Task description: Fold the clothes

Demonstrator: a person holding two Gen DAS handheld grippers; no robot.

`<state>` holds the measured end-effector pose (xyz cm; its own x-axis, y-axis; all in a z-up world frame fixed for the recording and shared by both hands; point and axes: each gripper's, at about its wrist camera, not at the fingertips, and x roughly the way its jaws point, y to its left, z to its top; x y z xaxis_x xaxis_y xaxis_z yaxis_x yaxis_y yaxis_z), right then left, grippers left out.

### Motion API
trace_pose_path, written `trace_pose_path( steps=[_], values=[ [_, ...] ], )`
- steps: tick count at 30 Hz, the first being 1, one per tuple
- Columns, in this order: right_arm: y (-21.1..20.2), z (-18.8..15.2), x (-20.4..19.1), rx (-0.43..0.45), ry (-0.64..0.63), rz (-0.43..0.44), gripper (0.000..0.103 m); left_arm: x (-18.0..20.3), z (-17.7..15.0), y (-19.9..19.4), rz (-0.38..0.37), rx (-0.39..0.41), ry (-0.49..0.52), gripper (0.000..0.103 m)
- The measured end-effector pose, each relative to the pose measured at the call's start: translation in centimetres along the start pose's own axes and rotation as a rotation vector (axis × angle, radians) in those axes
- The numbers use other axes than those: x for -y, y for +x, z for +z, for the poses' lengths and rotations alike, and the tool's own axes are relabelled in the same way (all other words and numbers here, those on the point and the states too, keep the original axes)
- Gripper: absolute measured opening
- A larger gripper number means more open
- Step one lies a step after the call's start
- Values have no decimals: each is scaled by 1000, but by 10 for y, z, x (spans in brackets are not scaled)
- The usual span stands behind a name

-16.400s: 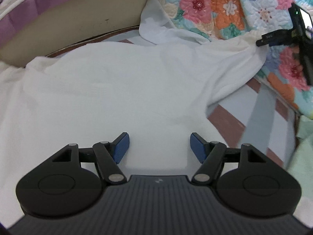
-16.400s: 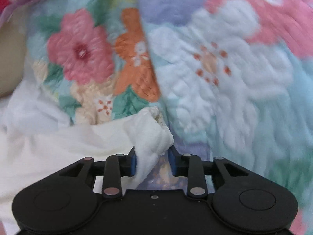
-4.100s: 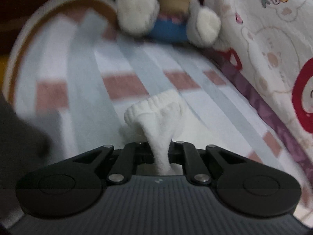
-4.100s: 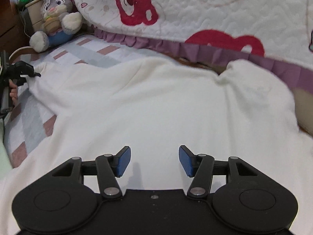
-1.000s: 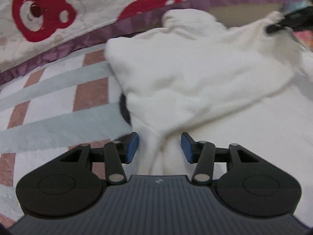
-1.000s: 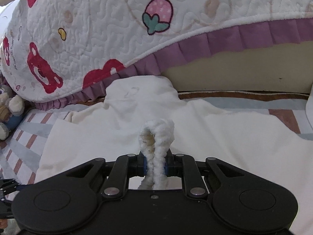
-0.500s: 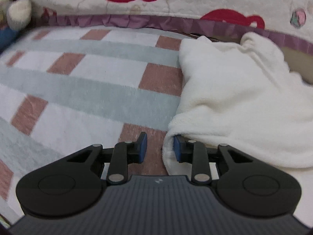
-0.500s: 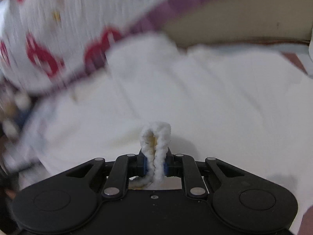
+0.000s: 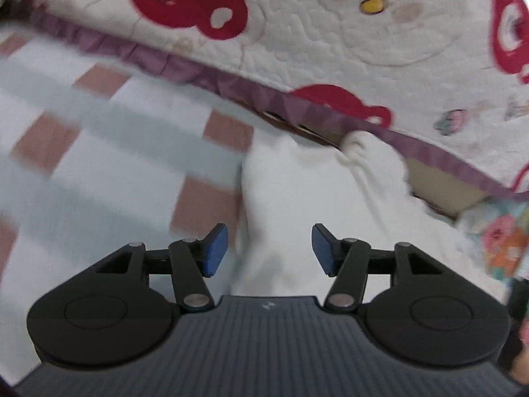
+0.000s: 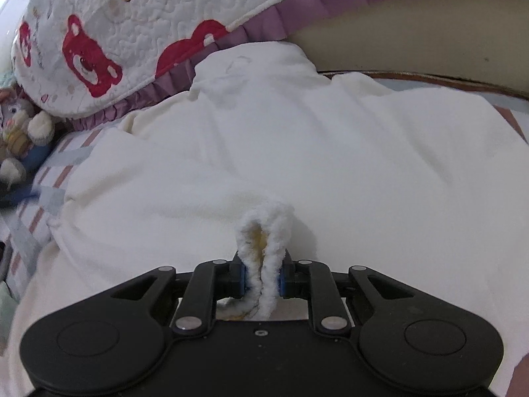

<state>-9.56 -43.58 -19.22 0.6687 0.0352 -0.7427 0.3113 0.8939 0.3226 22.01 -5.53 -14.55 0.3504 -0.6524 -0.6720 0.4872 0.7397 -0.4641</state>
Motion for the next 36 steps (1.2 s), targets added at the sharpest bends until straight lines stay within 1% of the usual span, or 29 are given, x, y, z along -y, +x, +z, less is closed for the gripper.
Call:
trace_pose_path(
  steps=[2, 3, 5, 6, 8, 9, 10, 11, 12, 13, 14, 15, 16, 17, 18, 20, 22, 23, 24, 25, 26, 28, 29, 31, 32, 33, 34, 35, 36],
  values=[
    [3, -2, 1, 5, -4, 2, 23, 6, 25, 37, 33, -17, 6, 56],
    [4, -3, 2, 11, 3, 8, 24, 9, 35, 53, 40, -20, 8, 58],
    [4, -5, 5, 21, 16, 21, 24, 17, 50, 88, 65, -47, 48, 60],
    [4, -6, 6, 24, 18, 27, 24, 21, 55, 102, 81, -64, 69, 60],
    [4, -7, 8, 27, 11, 39, 24, 26, 59, 121, 98, -85, 76, 60],
    [4, -8, 8, 28, 3, 43, 24, 26, 60, 127, 80, -94, 66, 60],
    [4, -9, 8, 28, -6, 47, 24, 26, 59, 131, 64, -102, 59, 57],
    [4, -10, 8, 28, -15, 50, 24, 27, 58, 134, 60, -110, 68, 39],
    [4, -10, 9, 28, -23, 54, 24, 32, 57, 136, 96, -113, 134, 15],
    [4, -11, 9, 28, -27, 57, 24, 38, 56, 137, 130, -110, 205, 15],
    [4, -11, 9, 29, -31, 60, 24, 43, 54, 134, 159, -83, 283, 14],
    [4, -11, 9, 33, -38, 61, 24, 44, 54, 131, 179, -59, 315, 14],
    [4, -11, 8, 41, -49, 61, 25, 42, 55, 127, 216, -37, 329, 14],
    [3, -11, 7, 52, -60, 62, 24, 39, 55, 124, 247, -16, 340, 13],
    [2, -11, 6, 64, -68, 65, 24, 35, 56, 123, 256, 2, 339, 13],
    [1, -10, 5, 82, -86, 65, 21, 24, 56, 124, 250, 5, 313, 16],
    [4, -7, 2, 77, -115, 48, 21, 18, 54, 126, 255, 21, 295, 26],
    [5, -6, 1, 74, -129, 40, 20, 19, 53, 123, 282, 36, 285, 39],
    [6, -4, 0, 73, -136, 36, 20, 22, 52, 118, 302, 56, 276, 43],
    [6, -3, 1, 76, -133, 36, 20, 30, 50, 108, 292, 95, 276, 43],
    [6, -2, 1, 82, -127, 35, 20, 42, 45, 93, 272, 153, 292, 43],
    [5, -2, 2, 93, -121, 39, 20, 63, 31, 65, 250, 245, 330, 48],
    [4, -2, 1, 97, -125, 39, 20, 73, 21, 52, 218, 265, 338, 52],
    [3, -1, -1, 103, -130, 36, 20, 81, 1, 40, 138, 229, 331, 51],
    [2, 2, -2, 111, -137, 33, 20, 85, -9, 35, 103, 209, 329, 49],
    [-1, 8, -4, 127, -148, 29, 19, 89, -19, 36, 89, 173, 335, 49],
    [-4, 13, -6, 143, -160, 25, 19, 91, -30, 41, 94, 108, 346, 49],
    [-7, 18, -8, 159, -171, 21, 19, 93, -39, 46, 104, 34, 357, 44],
    [-10, 26, -9, 180, -182, 17, 19, 93, -46, 54, 136, -49, 364, 36]
  ],
)
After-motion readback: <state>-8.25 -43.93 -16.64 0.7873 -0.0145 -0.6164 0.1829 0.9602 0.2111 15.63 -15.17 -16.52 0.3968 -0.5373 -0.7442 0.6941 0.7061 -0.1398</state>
